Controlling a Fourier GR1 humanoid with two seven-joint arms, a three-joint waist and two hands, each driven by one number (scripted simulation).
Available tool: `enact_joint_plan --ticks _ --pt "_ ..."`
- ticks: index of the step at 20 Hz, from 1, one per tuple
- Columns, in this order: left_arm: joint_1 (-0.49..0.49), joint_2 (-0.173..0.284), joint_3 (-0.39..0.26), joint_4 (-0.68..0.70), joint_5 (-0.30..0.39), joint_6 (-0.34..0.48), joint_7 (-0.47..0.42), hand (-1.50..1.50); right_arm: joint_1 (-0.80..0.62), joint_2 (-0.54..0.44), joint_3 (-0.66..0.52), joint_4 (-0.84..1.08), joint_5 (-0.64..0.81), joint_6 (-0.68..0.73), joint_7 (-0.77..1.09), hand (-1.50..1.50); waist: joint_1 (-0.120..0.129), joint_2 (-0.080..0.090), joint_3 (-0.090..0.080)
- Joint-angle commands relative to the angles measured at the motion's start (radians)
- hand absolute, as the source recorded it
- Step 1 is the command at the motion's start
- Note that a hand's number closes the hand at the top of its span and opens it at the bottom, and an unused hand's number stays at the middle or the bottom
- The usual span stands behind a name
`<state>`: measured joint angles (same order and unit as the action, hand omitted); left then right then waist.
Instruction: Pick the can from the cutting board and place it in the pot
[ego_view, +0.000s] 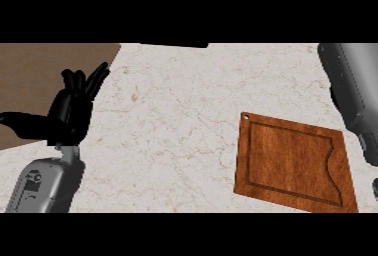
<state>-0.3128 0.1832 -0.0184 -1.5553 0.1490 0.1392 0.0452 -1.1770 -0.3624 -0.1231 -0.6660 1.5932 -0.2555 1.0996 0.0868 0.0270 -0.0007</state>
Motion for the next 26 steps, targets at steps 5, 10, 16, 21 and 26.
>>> enact_joint_plan --ticks 5,10,16,21,26 --pt "0.024 0.043 0.061 -0.006 0.009 0.004 0.012 0.0 0.0 -0.048 -0.095 0.129 0.026 -0.052 0.104 1.5 -0.055 -0.016 0.001" --pt "0.047 0.063 0.09 -0.021 0.03 -0.012 0.012 0.0 0.084 -0.101 -0.155 0.085 -0.003 -0.136 0.037 1.5 -0.072 -0.022 0.001" --pt "0.027 0.062 0.101 -0.018 0.04 -0.017 0.04 0.0 0.22 -0.111 -0.203 0.058 -0.056 -0.246 -0.07 1.5 -0.077 -0.022 0.001" --pt "0.087 0.068 0.098 -0.049 0.041 -0.05 0.017 0.0 0.265 -0.177 -0.247 0.113 -0.102 -0.294 -0.157 1.5 -0.067 -0.021 0.002" --pt "0.039 0.039 0.096 -0.011 0.025 -0.021 0.015 0.0 0.259 -0.243 -0.316 0.255 -0.174 -0.343 -0.268 1.5 -0.057 -0.013 0.003"
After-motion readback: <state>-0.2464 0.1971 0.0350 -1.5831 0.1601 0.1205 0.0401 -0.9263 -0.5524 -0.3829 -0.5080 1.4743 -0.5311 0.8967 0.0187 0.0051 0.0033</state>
